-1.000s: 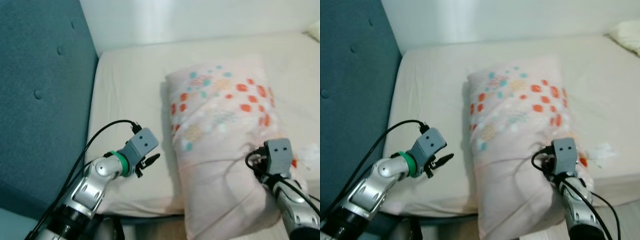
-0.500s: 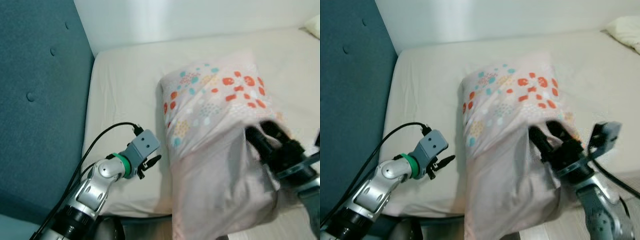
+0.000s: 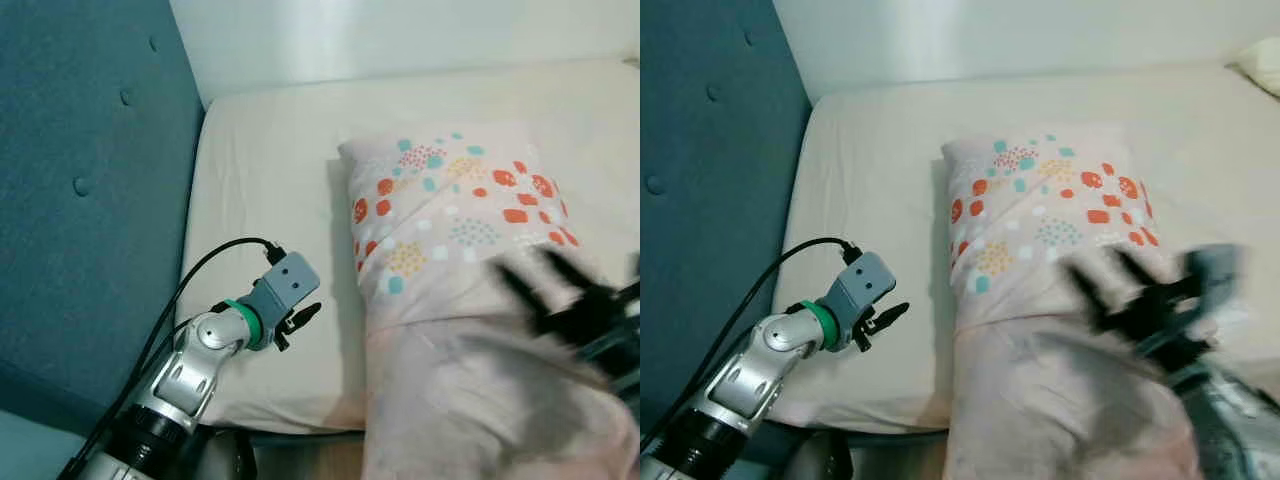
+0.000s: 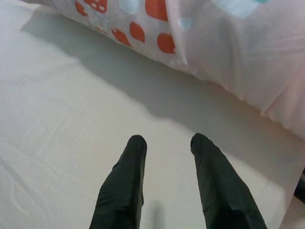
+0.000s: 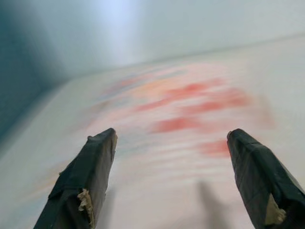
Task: Clean up the room
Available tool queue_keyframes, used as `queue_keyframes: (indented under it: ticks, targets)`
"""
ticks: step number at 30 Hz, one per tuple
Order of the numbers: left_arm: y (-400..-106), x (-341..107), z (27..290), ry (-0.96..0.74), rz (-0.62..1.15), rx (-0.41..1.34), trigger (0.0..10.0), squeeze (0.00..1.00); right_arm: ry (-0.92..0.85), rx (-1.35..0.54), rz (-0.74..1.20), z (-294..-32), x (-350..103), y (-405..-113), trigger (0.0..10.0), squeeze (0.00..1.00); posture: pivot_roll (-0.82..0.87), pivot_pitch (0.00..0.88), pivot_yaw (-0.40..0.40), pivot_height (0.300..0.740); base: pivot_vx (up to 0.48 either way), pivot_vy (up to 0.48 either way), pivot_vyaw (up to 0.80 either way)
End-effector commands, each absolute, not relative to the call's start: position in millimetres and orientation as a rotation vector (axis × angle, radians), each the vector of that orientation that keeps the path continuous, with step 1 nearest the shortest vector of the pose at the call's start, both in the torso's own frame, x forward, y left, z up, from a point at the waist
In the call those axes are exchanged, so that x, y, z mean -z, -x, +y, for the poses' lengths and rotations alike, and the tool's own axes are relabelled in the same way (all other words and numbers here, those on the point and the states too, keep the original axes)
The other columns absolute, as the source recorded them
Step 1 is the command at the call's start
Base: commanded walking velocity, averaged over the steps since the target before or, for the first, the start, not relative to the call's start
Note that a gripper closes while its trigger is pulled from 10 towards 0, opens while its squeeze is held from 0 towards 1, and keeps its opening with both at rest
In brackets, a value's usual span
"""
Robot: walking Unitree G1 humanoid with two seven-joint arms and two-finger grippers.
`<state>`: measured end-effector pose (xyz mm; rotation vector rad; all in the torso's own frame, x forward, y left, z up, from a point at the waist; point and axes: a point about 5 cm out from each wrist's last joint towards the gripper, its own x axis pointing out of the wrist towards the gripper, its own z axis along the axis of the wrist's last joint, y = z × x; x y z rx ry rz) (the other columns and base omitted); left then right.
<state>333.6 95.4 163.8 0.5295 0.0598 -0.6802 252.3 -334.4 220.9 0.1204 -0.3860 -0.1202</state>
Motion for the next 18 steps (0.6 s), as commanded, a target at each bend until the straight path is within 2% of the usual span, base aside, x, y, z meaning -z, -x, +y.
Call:
queue_keyframes:
  ticks: [1,3,7,11,17,18]
  targets:
    - [-332,-156,97,-0.526,0.089,0.684,10.0,0.0,-0.121,0.444,-0.349,-377,-196,-233,10.0,0.0,-0.16,0.169,0.149,0.596,0.0,0.0,0.0]
    - [-333,-158,98,-0.523,0.089,0.679,10.0,0.0,-0.086,0.614,-0.314,-400,-182,-220,10.0,0.0,-0.15,0.17,0.151,0.596,0.0,0.0,0.0]
    - [-333,-159,101,-0.521,0.092,0.667,10.0,0.0,-0.015,0.663,-0.258,-408,-173,-217,10.0,0.0,-0.14,0.17,0.156,0.596,0.0,0.0,0.0]
    - [-336,-161,111,-0.493,0.108,0.622,10.0,0.0,0.067,0.699,-0.118,-413,-155,-226,10.0,0.0,-0.13,0.175,0.167,0.596,0.0,0.0,0.0]
    - [-337,-190,153,-0.319,0.054,0.517,10.0,0.0,0.074,0.667,0.106,-401,-122,-263,10.0,0.0,-0.08,0.178,0.172,0.596,0.0,0.0,0.0]
    - [-337,-190,153,-0.319,0.054,0.517,10.0,0.0,0.074,0.667,0.106,-401,-122,-263,10.0,0.0,-0.08,0.178,0.172,0.596,0.0,0.0,0.0]
